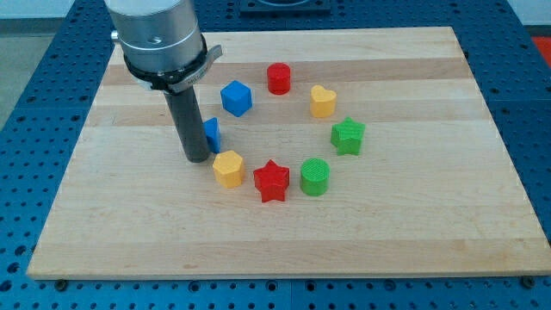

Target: Slide the blue triangle a bit right

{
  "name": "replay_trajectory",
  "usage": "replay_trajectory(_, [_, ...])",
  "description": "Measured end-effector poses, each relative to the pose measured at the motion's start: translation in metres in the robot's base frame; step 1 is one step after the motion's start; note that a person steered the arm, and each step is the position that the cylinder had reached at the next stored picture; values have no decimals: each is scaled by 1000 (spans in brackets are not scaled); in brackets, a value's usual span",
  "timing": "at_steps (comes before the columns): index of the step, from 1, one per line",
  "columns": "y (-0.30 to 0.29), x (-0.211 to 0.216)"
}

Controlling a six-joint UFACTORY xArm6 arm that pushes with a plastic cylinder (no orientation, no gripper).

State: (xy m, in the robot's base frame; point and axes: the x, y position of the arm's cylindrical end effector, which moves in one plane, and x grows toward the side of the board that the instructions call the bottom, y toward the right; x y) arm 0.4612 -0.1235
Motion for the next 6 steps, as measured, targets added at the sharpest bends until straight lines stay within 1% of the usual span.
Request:
replay_trajectory(2, [-27,2])
replay_trajectory(3, [-32,-6])
replay_trajectory(4, [-23,-18])
replay_trajectory(5, [-24,-18])
replay_trajectory(6, [-10,-18])
